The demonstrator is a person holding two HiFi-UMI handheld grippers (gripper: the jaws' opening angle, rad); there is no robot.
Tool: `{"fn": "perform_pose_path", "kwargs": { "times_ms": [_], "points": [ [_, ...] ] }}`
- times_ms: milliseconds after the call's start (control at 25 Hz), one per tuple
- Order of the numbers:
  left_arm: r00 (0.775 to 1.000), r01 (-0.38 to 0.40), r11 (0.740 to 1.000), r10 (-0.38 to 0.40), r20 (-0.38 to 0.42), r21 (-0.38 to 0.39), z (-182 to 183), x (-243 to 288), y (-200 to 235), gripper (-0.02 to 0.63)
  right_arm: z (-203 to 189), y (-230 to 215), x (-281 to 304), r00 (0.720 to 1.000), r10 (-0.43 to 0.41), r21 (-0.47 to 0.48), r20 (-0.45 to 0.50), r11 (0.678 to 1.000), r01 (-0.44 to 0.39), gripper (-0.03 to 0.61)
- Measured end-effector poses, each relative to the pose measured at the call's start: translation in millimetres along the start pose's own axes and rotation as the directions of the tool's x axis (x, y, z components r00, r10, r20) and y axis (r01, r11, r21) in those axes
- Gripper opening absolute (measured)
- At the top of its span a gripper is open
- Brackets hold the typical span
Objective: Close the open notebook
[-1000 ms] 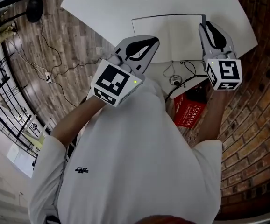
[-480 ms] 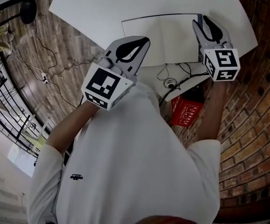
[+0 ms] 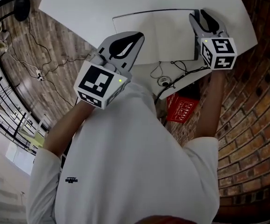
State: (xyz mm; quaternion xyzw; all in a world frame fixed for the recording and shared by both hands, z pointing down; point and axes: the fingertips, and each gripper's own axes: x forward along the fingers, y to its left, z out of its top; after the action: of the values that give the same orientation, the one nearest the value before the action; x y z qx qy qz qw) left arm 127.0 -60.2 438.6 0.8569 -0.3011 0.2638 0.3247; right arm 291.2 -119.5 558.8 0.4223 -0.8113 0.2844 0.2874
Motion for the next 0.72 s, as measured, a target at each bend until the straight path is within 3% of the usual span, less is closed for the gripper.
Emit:
{"fn": "perform_pose_path", "kwargs": {
  "times_ms": [320, 720],
  "points": [
    [1.0, -0.016, 0.999, 0.016, 0.004, -0.041, -4, 10, 1, 0.009, -20, -5, 14, 0.998, 0.03, 0.042, -0.052, 0.999, -0.027, 0.218],
    [1.0, -0.003, 0.999, 0.003, -0.012, -0.042, -13, 11, 0, 0.009, -23, -3, 17, 0.992, -0.019, -0.011, -0.125, 1.0, 0.018, 0.202]
  ]
}}
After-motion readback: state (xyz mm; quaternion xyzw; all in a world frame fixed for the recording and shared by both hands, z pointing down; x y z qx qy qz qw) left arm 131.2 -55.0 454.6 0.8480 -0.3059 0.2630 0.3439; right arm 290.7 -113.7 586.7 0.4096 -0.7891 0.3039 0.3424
